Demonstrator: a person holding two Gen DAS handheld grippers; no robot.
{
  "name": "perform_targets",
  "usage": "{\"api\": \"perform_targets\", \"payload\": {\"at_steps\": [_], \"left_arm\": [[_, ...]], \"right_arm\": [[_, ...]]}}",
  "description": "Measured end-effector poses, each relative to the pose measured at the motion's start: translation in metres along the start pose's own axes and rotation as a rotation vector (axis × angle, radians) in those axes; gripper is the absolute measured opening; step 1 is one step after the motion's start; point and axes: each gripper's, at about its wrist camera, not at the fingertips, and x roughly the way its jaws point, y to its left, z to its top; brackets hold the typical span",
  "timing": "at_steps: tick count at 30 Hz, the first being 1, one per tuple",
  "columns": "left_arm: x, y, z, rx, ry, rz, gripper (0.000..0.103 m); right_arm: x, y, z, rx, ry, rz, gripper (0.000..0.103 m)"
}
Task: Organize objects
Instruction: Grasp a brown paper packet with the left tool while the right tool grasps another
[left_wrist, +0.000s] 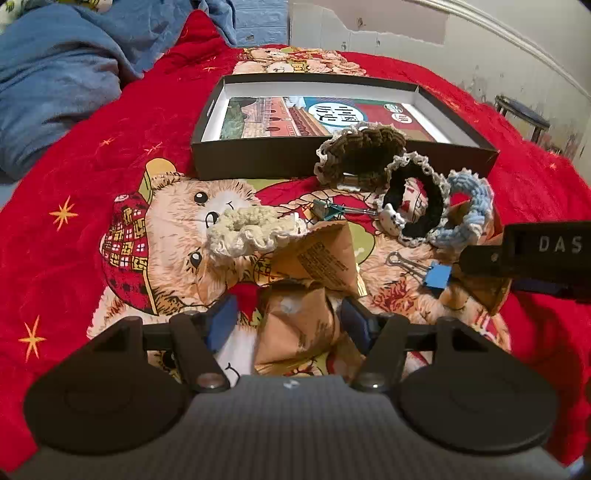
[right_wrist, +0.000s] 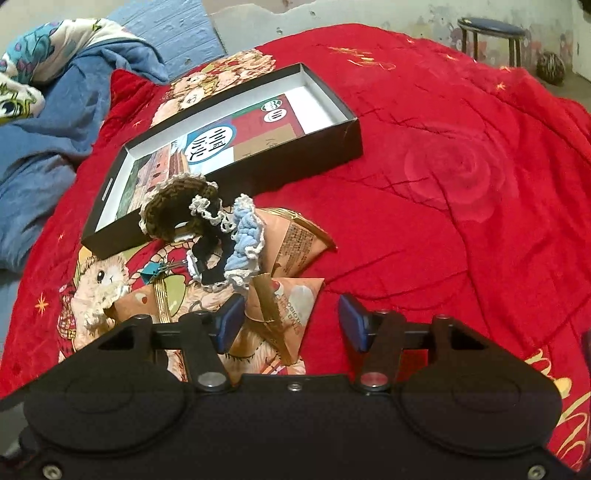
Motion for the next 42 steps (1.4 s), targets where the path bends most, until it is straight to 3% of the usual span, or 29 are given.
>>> {"api": "perform_targets", "payload": {"at_steps": [5, 11, 13, 16, 21, 29, 32, 40, 42], "left_arm": [[0.002, -0.001, 0.002, 0.024, 0.009, -0.008, 0.071], [-0.002, 0.003, 0.003, 0.016, 0.02, 0.008, 0.047], [-0.004, 0.003, 0.004, 0.018, 0.018, 0.016, 0.043], [-0.004, 0.003, 0.005, 0.016, 0.022, 0.017, 0.043], [-0.005, 0.003, 0.005, 0.022, 0.021, 0.017, 0.041], [-0.011, 0.002, 0.01, 0.035, 0.027, 0.035, 0.04], [-0.02, 0.005, 0.013, 0.036, -0.007, 0.037, 0.04], [-0.038, 0.015, 0.024, -0.016, -0.088, -0.02, 0.04], [-0.042, 0.018, 0.026, -0.025, -0.111, -0.043, 0.04]], "right_arm": [[0.001, 0.003, -0.002, -0.007, -0.009, -0.013, 0.056], [0.004, 0.014, -0.006, -0.105, -0.023, -0.059, 0.056], [0.005, 0.016, -0.007, -0.119, -0.02, -0.066, 0.056], [0.004, 0.015, -0.005, -0.107, -0.012, -0.06, 0.056], [0.004, 0.014, -0.003, -0.117, -0.005, -0.085, 0.042], [-0.002, 0.015, -0.002, -0.108, 0.016, -0.078, 0.037], [-0.009, 0.013, -0.002, -0.09, 0.011, -0.081, 0.037], [-0.039, 0.014, 0.003, -0.096, -0.131, -0.056, 0.037], [-0.044, 0.013, 0.005, -0.079, -0.154, -0.016, 0.037]]}}
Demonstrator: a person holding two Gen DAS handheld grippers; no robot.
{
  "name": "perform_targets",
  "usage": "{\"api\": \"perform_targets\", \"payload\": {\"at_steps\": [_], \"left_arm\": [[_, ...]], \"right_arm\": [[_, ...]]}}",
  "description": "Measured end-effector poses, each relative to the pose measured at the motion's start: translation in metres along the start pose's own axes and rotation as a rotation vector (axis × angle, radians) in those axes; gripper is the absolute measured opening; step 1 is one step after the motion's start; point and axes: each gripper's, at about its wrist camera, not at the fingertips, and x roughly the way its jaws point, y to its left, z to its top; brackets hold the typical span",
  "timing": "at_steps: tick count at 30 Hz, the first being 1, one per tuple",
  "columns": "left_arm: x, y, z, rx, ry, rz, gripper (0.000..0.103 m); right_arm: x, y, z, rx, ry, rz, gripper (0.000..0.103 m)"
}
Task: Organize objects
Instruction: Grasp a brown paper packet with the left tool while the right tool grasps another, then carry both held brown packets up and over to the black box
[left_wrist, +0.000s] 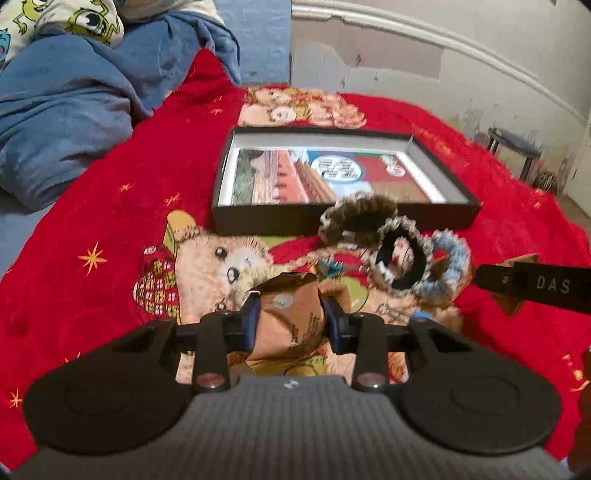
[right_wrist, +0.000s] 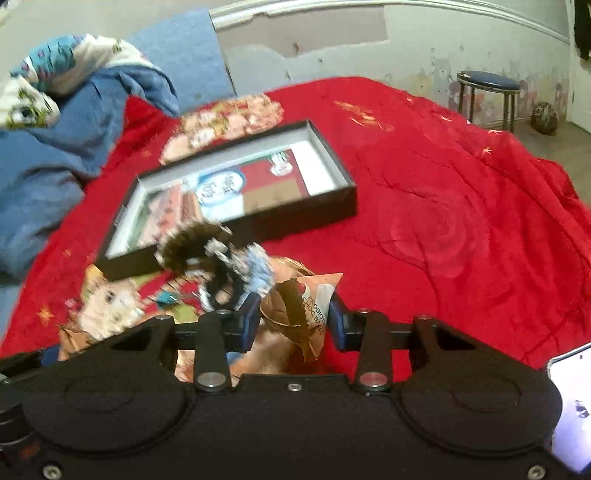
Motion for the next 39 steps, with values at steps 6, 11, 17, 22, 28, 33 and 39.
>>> {"api": "perform_targets", "payload": {"at_steps": [6, 11, 17, 22, 28, 33, 39], "left_arm": [[-0.009, 0.003, 0.013, 0.015, -0.079, 0.024, 0.04], [0.0, 0.018, 0.02, -0.037, -0.099, 0.02, 0.04], [0.006, 0.029, 0.027, -0.075, -0.159, -0.022, 0.04], [0.014, 0.041, 0.036, -0.136, -0.194, -0.049, 0.04], [0.015, 0.066, 0.065, -0.224, -0.239, -0.079, 0.04], [0.012, 0.073, 0.106, -0.223, -0.335, -0.094, 0.04], [0.021, 0.07, 0.134, -0.196, -0.392, -0.096, 0.04]], "right_arm": [[-0.008, 0.0, 0.01, 0.035, -0.049, 0.115, 0.037], [-0.006, 0.0, 0.014, 0.046, -0.068, 0.161, 0.037], [0.005, -0.006, 0.027, 0.079, -0.092, 0.196, 0.037], [0.015, -0.012, 0.046, 0.129, -0.103, 0.25, 0.037], [0.006, -0.014, 0.068, 0.153, -0.156, 0.317, 0.037], [-0.005, -0.008, 0.089, 0.159, -0.199, 0.364, 0.037], [0.015, 0.027, 0.13, 0.151, -0.221, 0.393, 0.037]]}}
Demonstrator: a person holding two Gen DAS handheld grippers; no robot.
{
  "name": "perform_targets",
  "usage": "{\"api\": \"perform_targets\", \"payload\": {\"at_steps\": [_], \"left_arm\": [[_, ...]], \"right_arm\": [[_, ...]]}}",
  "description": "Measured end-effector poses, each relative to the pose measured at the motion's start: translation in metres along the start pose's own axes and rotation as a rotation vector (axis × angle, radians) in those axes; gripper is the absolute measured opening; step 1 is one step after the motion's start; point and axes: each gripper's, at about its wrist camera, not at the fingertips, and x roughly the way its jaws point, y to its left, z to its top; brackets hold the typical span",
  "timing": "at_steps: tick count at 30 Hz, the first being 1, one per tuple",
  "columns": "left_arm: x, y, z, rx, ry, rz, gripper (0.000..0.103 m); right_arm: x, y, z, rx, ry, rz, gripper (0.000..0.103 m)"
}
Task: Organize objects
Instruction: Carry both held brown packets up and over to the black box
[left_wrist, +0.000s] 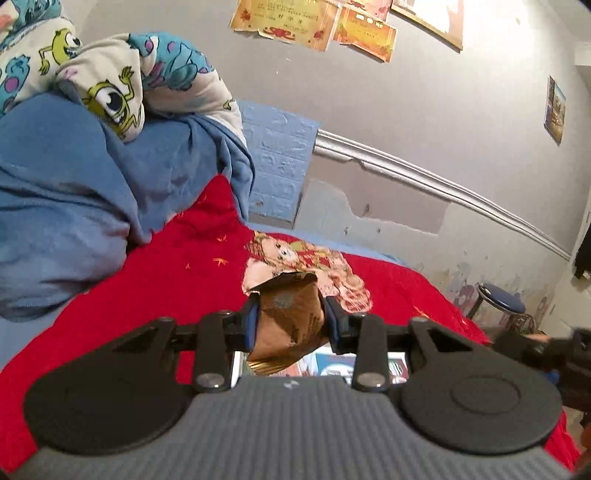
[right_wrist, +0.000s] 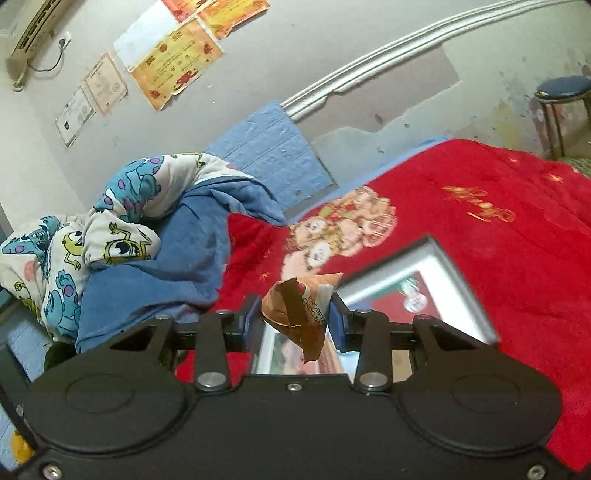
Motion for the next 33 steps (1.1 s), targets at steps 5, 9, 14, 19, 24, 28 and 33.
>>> {"api": "perform_targets", "payload": {"at_steps": [5, 9, 14, 19, 24, 28, 33], "left_arm": [[0.021, -0.002, -0.012, 0.041, 0.04, -0.009, 0.04], [0.04, 0.007, -0.029, 0.027, 0.101, -0.019, 0.04], [0.064, 0.022, -0.05, -0.028, 0.203, 0.013, 0.04], [0.076, 0.02, -0.065, 0.016, 0.256, 0.041, 0.04], [0.082, 0.024, -0.078, -0.031, 0.298, 0.007, 0.04], [0.087, 0.021, -0.086, 0.002, 0.315, 0.021, 0.04], [0.09, 0.013, -0.091, 0.04, 0.324, 0.008, 0.04]], "right_arm": [[0.06, 0.012, 0.007, 0.049, 0.035, -0.029, 0.037], [0.101, 0.0, -0.009, 0.116, 0.094, 0.001, 0.037], [0.125, -0.016, -0.042, 0.131, 0.191, 0.017, 0.037], [0.137, -0.016, -0.058, 0.072, 0.245, -0.021, 0.037], [0.145, -0.023, -0.06, 0.098, 0.235, -0.033, 0.037], [0.152, -0.03, -0.061, 0.128, 0.253, -0.033, 0.037], [0.159, -0.025, -0.067, 0.1, 0.307, -0.044, 0.037]]}}
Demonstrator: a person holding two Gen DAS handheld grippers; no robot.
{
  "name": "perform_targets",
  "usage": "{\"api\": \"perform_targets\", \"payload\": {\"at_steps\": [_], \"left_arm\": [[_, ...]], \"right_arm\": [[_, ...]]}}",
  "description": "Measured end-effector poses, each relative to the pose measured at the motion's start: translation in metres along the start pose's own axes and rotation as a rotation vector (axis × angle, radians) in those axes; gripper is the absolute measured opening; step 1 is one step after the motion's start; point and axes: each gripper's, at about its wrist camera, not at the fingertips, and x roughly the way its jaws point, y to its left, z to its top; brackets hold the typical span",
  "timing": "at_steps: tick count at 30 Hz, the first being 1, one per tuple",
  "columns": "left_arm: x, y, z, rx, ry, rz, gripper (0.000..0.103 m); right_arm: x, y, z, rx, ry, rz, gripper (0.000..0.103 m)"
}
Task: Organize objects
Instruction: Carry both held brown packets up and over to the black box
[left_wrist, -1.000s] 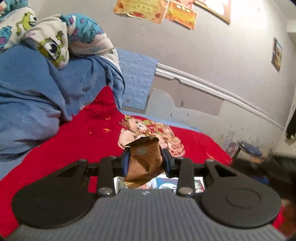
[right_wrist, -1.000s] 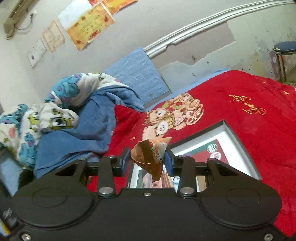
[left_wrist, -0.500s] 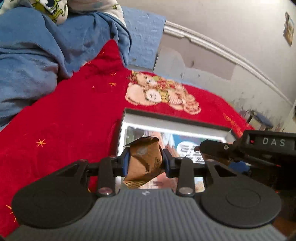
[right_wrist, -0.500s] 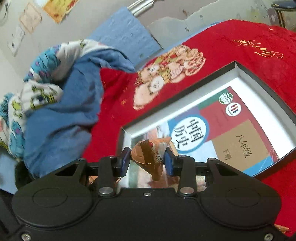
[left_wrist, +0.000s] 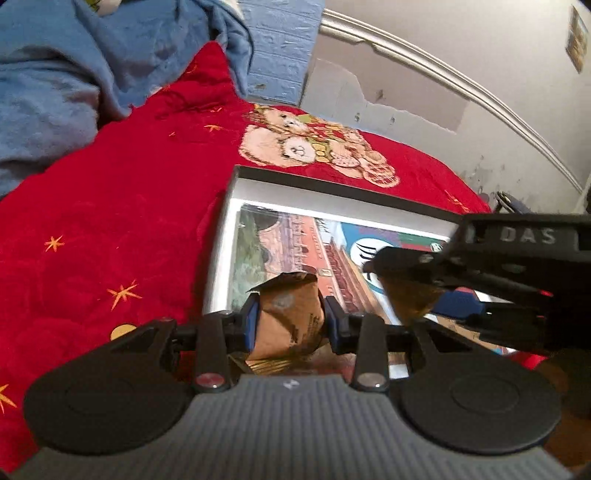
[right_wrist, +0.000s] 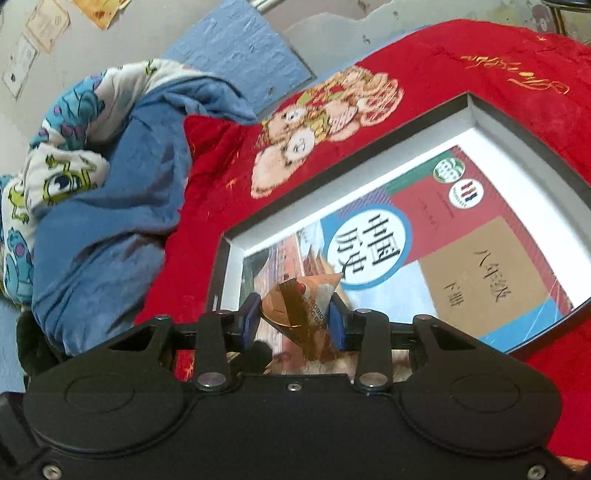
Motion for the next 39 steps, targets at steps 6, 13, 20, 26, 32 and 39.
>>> {"api": "perform_targets", "payload": {"at_steps": [6, 13, 20, 26, 32, 39], "left_arm": [[0.005, -0.014, -0.005, 0.096, 0.003, 0.072, 0.04], [0.012, -0.02, -0.004, 0.146, 0.043, 0.085, 0.041], [0.013, -0.022, -0.005, 0.16, 0.053, 0.068, 0.043], [0.013, -0.024, -0.006, 0.174, 0.054, 0.069, 0.044], [0.013, -0.026, -0.008, 0.197, 0.055, 0.07, 0.046], [0.013, -0.025, -0.008, 0.211, 0.051, 0.058, 0.056]], "right_arm": [[0.006, -0.001, -0.003, 0.007, 0.053, -0.022, 0.037], [0.01, 0.003, -0.004, -0.049, 0.103, -0.056, 0.037], [0.01, 0.005, -0.004, -0.071, 0.133, -0.035, 0.038], [0.013, 0.007, -0.005, -0.102, 0.152, -0.055, 0.038], [0.017, 0.006, -0.002, -0.118, 0.185, -0.071, 0.038], [0.022, 0.004, 0.004, -0.109, 0.205, -0.065, 0.037]]}}
